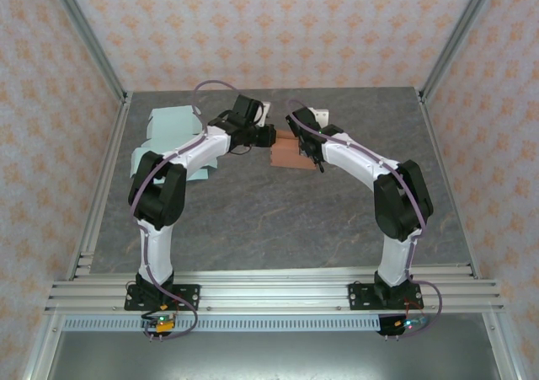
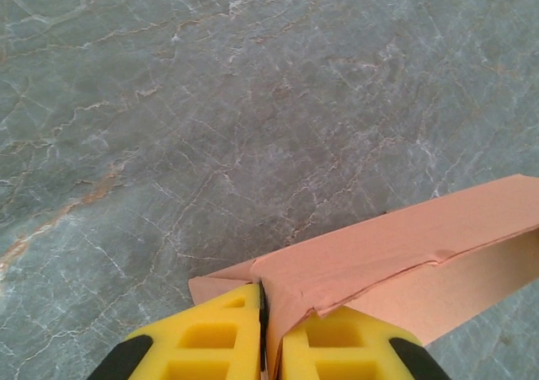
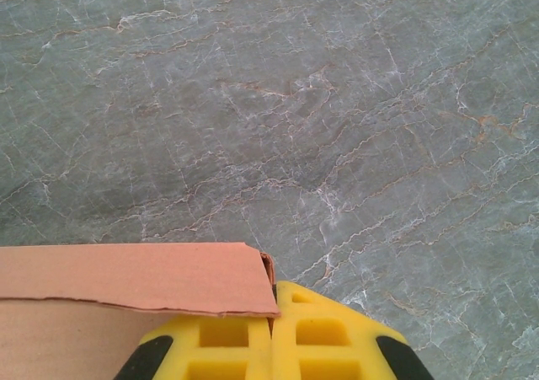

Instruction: Fold the paper box

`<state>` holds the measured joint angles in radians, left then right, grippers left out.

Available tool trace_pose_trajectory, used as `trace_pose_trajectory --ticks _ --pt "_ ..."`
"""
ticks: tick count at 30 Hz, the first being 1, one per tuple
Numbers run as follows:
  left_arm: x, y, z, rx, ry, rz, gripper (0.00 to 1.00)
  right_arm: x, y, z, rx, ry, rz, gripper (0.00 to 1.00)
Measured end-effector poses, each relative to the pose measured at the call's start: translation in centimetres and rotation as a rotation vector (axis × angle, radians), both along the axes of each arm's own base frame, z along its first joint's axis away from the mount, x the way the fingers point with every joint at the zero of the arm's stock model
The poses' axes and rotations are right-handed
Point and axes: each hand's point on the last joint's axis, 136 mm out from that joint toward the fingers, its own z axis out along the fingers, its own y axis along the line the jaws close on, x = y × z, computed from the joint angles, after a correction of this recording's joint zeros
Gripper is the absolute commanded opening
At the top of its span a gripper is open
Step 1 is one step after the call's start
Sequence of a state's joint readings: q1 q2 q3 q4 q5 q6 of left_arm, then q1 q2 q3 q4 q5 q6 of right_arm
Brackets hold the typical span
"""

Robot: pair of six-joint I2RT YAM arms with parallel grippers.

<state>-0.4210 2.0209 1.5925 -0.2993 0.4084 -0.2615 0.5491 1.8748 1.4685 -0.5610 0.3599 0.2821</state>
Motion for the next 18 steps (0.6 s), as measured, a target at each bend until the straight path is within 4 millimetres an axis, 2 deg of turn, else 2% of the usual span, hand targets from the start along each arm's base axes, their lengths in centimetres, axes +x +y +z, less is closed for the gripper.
trace_pose_trajectory --ticks 6,10,14,15,16,18 --pt "-0.2 -0.1 -0.2 0.056 -0.031 0.047 0.12 0.0 0.0 0.0 0.004 -0.002 -0.006 0.00" --pt "-1.3 -0.3 -0.2 0.072 -0.039 0.075 0.21 0.0 -0.1 0.0 0.004 -0.003 -0.009 0.00" --pt "-1.6 -0.4 0.0 0.083 -0.047 0.087 0.23 0.0 -0.1 0.0 0.006 -0.003 -0.011 0.00" --pt "-1.5 -0.3 0.0 0.087 -0.050 0.092 0.24 0.0 0.0 0.0 0.005 -0.003 -0.011 0.00" --pt "-1.5 -0.3 0.0 0.090 -0.051 0.094 0.33 0.0 0.0 -0.1 0.005 -0.003 -0.012 0.00" --pt "-1.4 -0.2 0.0 0.090 -0.053 0.105 0.41 0.0 0.0 -0.1 0.005 -0.002 -0.012 0.00"
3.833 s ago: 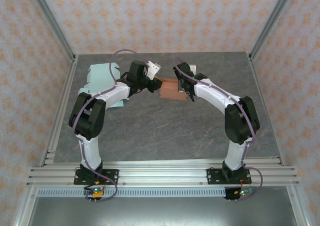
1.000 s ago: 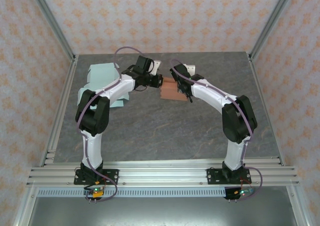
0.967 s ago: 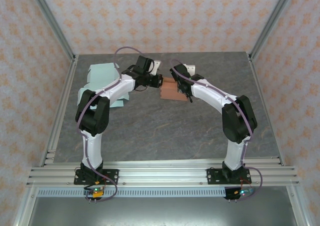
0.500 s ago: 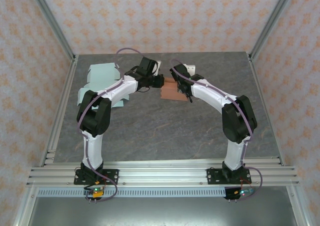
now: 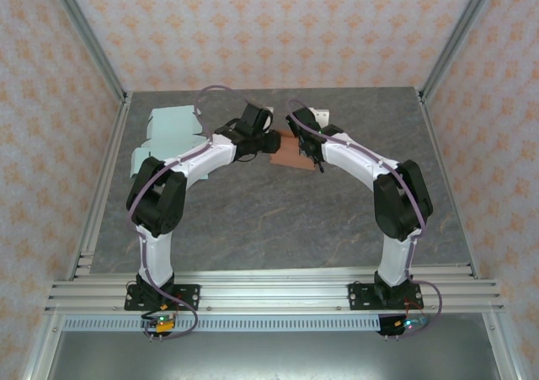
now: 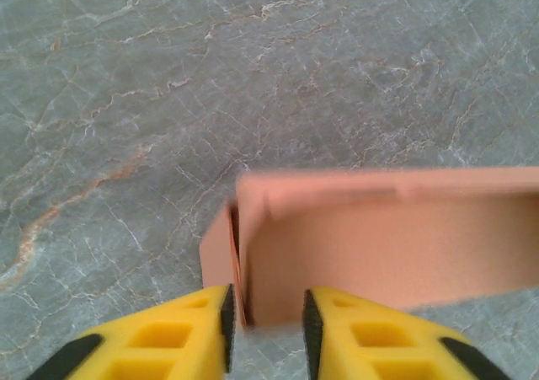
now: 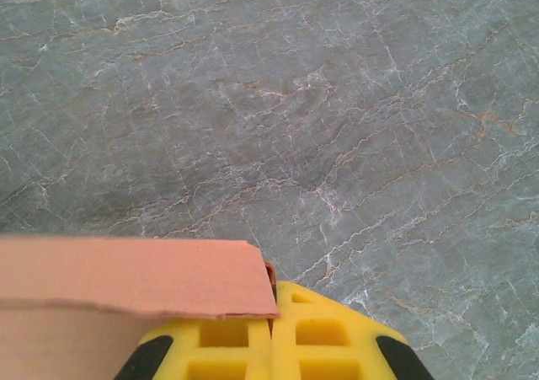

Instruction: Fold the paper box

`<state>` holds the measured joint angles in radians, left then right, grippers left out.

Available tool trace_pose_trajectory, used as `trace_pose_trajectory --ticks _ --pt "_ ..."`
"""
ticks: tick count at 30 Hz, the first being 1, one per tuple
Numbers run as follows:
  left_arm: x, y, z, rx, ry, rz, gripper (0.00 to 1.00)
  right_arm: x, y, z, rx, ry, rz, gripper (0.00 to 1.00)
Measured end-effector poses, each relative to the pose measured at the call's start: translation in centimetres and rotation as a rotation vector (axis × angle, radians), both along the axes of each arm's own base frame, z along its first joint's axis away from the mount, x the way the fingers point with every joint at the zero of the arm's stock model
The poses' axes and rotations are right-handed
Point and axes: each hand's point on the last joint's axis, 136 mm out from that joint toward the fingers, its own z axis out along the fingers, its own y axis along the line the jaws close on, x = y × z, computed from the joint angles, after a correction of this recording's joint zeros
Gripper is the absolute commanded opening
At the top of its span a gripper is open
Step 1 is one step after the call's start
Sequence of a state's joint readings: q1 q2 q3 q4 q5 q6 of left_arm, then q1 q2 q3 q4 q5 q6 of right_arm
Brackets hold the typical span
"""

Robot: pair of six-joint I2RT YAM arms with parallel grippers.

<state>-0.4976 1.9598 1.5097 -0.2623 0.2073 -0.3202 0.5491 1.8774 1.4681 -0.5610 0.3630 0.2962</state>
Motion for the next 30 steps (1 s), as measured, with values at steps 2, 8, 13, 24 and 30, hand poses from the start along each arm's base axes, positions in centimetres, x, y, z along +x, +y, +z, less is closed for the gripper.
trace_pose_trajectory --ticks 2,8,13,24,30 --pt "-0.1 0.2 0.1 -0.002 -0.004 0.009 0.44 0.0 0.0 0.0 0.000 0.000 0.000 0.00" --pt "-0.2 0.4 1.9 -0.016 -0.037 0.018 0.49 0.0 0.0 0.0 0.000 0.000 0.000 0.00" --pt "0.1 0.5 4.0 -0.042 -0.093 0.010 0.56 0.0 0.0 0.0 0.000 0.000 0.000 0.00" --pt "3.3 4.7 7.3 -0.139 -0.172 0.127 0.62 0.1 0.1 -0.1 0.004 -0.008 0.002 0.00" --pt "5.7 3.3 7.1 -0.156 -0.181 0.123 0.62 0.4 0.2 -0.3 0.008 -0.023 0.008 0.00"
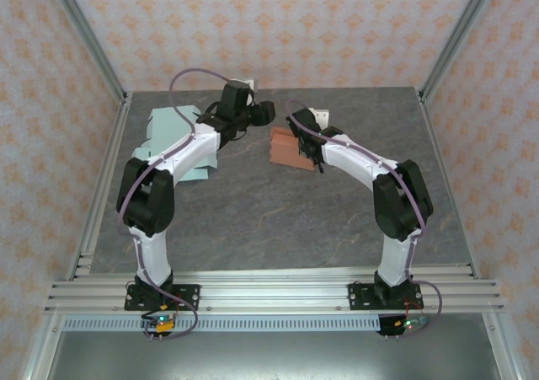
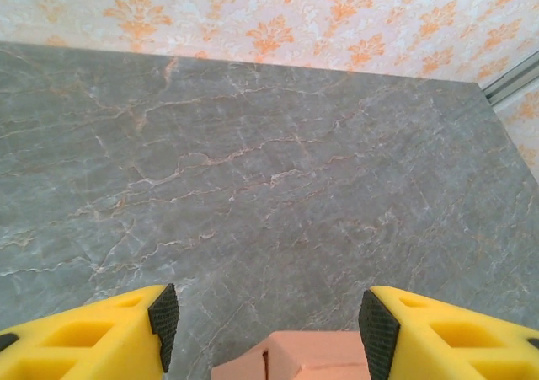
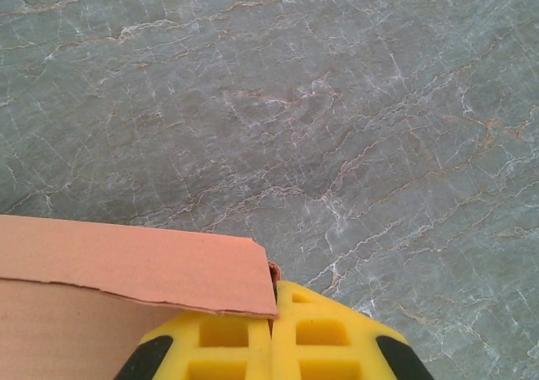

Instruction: Fold the paper box

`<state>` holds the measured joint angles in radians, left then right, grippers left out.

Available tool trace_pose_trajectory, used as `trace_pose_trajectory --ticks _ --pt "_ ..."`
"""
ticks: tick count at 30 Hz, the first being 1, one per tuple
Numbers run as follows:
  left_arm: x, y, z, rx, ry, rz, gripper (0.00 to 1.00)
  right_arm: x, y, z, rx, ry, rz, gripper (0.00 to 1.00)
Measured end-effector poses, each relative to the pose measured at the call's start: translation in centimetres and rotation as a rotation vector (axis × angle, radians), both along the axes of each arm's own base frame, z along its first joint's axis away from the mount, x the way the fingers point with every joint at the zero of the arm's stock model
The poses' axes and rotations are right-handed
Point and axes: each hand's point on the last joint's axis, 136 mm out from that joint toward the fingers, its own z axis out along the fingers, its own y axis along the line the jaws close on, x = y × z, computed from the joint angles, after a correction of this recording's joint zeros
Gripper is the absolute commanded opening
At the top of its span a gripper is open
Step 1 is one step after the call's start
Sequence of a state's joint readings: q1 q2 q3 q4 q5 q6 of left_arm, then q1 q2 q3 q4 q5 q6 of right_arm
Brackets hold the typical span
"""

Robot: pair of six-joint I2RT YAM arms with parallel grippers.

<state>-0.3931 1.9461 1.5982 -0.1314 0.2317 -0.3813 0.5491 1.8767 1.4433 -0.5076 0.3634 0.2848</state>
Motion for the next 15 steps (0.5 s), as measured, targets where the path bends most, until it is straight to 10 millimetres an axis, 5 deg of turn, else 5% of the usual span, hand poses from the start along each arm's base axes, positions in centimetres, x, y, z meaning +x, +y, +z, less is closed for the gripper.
trace_pose_trajectory --ticks 7,15 --pt "-0.2 -2.0 -4.8 0.036 0.101 -0.031 0.53 0.1 0.1 0.0 0.003 -0.006 0.001 0.00" --pt "-3.3 -2.6 -5.8 0.012 0.110 -0.044 0.41 0.1 0.2 -0.1 0.008 -0.008 0.003 0.00"
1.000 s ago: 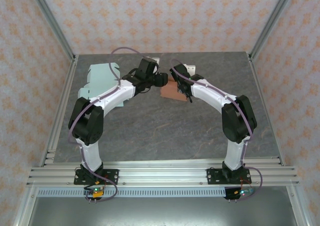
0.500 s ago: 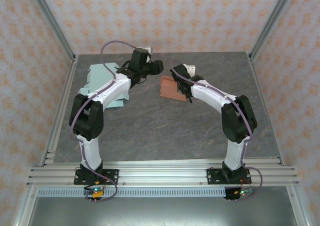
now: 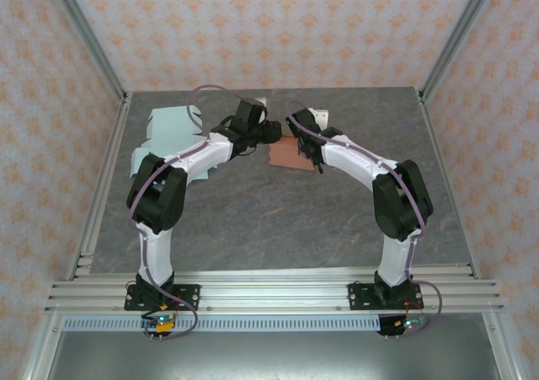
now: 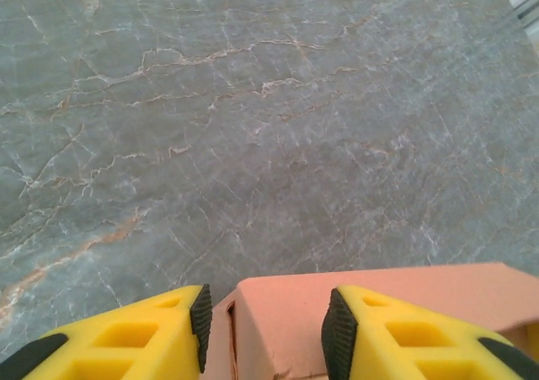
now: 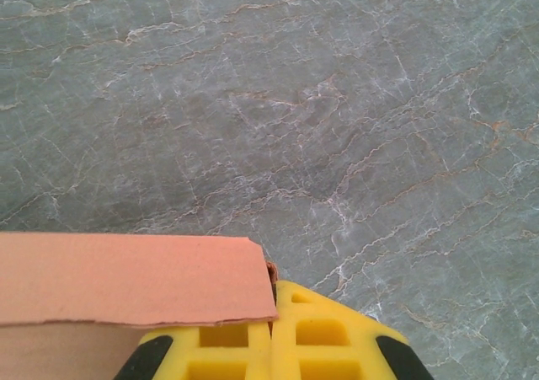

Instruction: Fold the paper box

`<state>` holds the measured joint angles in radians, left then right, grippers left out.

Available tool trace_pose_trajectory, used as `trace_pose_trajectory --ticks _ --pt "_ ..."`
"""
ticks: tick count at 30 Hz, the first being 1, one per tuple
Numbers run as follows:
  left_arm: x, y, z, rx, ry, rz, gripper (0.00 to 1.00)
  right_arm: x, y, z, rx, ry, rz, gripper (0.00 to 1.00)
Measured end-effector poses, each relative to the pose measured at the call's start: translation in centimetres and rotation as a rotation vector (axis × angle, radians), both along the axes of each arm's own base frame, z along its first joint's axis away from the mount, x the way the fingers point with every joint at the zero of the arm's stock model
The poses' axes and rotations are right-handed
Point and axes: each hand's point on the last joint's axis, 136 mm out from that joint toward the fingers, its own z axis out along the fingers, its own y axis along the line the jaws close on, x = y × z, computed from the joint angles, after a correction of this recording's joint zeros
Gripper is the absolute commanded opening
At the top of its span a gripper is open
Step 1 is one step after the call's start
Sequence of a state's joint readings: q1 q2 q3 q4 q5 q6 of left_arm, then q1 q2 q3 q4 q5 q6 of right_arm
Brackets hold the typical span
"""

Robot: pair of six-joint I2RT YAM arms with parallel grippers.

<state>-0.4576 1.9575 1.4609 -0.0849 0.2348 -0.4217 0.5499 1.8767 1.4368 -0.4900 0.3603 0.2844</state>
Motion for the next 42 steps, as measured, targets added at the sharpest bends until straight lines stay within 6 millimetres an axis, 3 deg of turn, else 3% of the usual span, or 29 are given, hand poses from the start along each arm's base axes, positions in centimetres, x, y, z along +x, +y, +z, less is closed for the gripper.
trace_pose_trajectory --ticks 5,8,13,16,20,24,31,34,36,42 --pt "-2.3 0.9 -0.3 0.010 -0.012 0.017 0.39 -0.4 0.6 -0.6 0.010 0.017 0.021 0.13" --pt "-2.5 1.0 -1.0 0.004 -0.017 0.030 0.35 -0.7 0.7 -0.9 0.022 0.023 0.027 0.15" --pt "-4.0 2.1 -3.9 0.067 0.011 0.070 0.35 -2.1 0.1 -1.2 0.030 0.039 0.038 0.21" --pt "-4.5 2.1 -4.5 0.087 0.017 0.075 0.40 -2.6 0.2 -0.4 0.057 0.027 0.059 0.25" --pt "-4.2 1.9 -3.7 0.080 -0.014 0.081 0.48 -2.7 0.8 1.4 0.092 -0.006 0.102 0.34" --pt "-3.7 2.4 -2.2 0.070 -0.052 0.093 0.52 -3.4 1.7 3.0 0.099 -0.016 0.233 0.55" --pt "-1.9 4.7 0.0 0.020 -0.081 0.102 0.52 -4.7 2.2 4.5 0.199 0.092 0.464 0.70" --pt "-1.7 5.8 -0.2 0.028 -0.065 0.125 0.51 -5.0 1.7 4.2 0.208 0.169 0.502 0.70" --pt "-2.0 6.0 -0.6 0.036 -0.044 0.127 0.51 -5.1 1.7 3.6 0.212 0.215 0.480 0.76" --pt "-3.4 4.9 -1.1 0.007 -0.005 0.068 0.51 -6.6 0.7 0.4 0.306 0.336 0.379 0.73"
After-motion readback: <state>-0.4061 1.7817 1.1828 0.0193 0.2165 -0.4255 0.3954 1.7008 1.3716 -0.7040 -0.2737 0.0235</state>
